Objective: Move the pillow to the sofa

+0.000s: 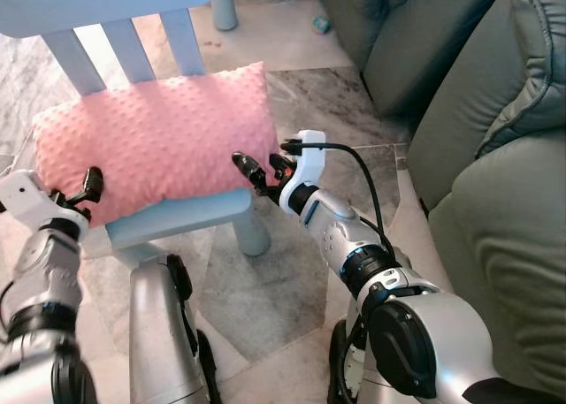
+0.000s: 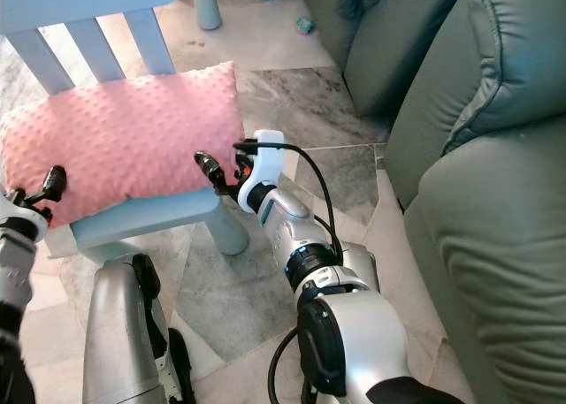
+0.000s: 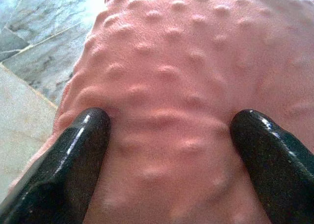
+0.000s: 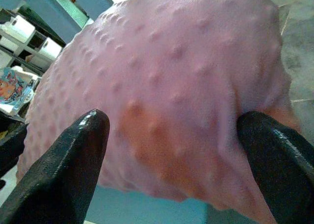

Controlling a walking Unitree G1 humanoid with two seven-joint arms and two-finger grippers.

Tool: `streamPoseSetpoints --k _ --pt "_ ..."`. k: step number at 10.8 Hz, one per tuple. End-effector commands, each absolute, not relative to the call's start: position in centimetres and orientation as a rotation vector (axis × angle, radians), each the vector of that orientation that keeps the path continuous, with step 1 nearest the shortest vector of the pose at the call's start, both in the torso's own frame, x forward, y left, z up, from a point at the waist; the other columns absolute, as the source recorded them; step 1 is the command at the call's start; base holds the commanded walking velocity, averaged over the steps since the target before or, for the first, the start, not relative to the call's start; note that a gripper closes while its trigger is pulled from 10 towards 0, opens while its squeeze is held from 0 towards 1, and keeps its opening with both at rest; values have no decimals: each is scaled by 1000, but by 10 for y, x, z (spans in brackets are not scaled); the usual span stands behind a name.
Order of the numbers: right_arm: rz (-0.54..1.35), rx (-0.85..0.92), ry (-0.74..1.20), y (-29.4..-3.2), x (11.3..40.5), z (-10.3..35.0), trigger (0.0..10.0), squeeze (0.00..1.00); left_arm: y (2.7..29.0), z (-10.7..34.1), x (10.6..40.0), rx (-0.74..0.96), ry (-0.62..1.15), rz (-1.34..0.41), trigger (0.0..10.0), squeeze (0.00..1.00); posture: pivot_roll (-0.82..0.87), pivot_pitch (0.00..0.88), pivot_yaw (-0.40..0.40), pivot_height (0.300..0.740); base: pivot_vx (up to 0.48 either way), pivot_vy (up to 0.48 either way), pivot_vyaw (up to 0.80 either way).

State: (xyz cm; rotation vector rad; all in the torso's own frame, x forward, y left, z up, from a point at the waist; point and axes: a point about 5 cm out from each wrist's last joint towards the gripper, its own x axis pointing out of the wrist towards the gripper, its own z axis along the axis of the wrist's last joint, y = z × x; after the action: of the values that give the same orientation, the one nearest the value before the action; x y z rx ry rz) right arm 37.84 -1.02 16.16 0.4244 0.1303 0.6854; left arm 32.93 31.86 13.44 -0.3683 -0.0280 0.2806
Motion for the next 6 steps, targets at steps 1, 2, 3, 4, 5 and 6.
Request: streamPoseSetpoints --k 1,2,3,4,5,6 --pt "761 452 195 25 363 155 10000 0 324 125 320 -353 12 290 10000 0 51 396 -1 430 0 0 0" --pt "776 477 242 33 358 151 10000 0 326 115 314 -361 42 305 4941 0 51 396 -1 430 0 0 0" --pt "807 536 262 39 354 150 0 0 323 109 313 -383 62 282 0 0 51 396 -1 430 0 0 0" --pt "851 537 272 46 349 150 0 0 316 100 313 -368 106 265 0 0 56 396 -6 430 0 0 0" --pt "876 521 277 50 346 148 0 0 314 97 313 -371 115 268 0 0 56 396 -6 430 0 0 0" --pt "893 521 285 52 344 146 0 0 313 97 312 -376 118 272 0 0 48 401 -6 430 0 0 0"
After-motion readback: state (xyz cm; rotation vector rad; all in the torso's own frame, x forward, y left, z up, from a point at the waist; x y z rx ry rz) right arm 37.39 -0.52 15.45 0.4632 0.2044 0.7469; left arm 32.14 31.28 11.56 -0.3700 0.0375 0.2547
